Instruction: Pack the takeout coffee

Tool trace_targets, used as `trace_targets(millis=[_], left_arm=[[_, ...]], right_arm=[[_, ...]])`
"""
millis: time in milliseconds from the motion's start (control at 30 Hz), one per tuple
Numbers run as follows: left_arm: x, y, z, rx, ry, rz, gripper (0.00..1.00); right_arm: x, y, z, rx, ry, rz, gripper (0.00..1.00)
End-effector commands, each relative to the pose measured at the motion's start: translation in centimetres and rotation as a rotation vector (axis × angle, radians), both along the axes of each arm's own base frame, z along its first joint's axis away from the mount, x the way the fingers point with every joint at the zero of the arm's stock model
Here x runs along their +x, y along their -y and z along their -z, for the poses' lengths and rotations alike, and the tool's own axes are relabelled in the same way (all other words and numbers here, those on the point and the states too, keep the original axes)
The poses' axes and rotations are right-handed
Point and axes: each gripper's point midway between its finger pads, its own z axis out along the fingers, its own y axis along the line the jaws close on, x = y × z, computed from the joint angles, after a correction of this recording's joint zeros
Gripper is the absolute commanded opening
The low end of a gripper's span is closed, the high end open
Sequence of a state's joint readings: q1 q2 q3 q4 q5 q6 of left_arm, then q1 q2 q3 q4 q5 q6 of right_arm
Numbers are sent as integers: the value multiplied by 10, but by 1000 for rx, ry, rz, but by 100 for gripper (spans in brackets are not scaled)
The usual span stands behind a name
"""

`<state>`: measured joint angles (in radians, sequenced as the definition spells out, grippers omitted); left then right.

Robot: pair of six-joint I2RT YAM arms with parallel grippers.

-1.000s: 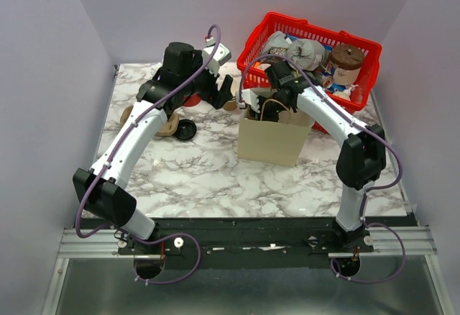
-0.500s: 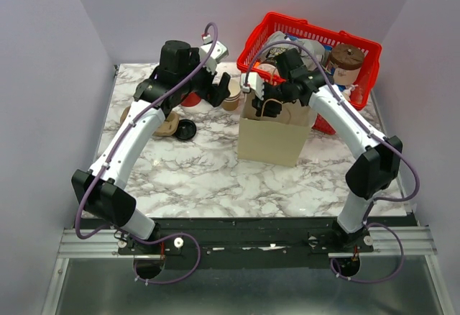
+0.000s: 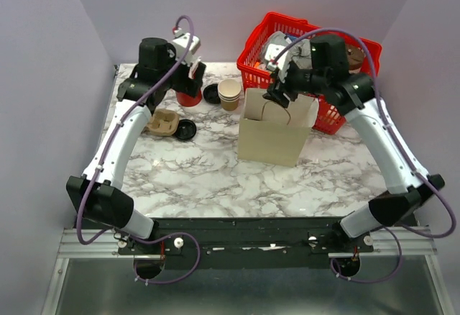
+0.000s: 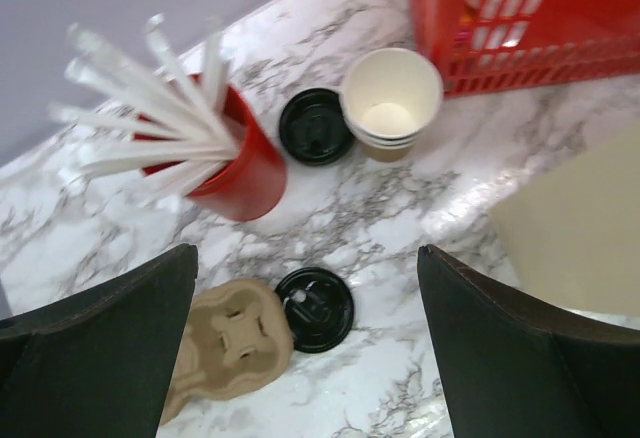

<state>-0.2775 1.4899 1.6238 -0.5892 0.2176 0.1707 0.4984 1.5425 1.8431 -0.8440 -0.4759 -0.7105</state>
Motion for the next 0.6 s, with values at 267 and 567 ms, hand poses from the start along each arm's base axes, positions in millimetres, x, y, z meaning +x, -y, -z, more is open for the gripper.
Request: trace_targets(millis=[267, 567], left_arm=[[91, -26, -11, -15, 82, -23, 97], [164, -43, -6, -57, 94, -140, 88]], right_arm=[[6, 19, -113, 389, 157, 253, 75], [29, 32, -85, 376, 117, 326, 75]])
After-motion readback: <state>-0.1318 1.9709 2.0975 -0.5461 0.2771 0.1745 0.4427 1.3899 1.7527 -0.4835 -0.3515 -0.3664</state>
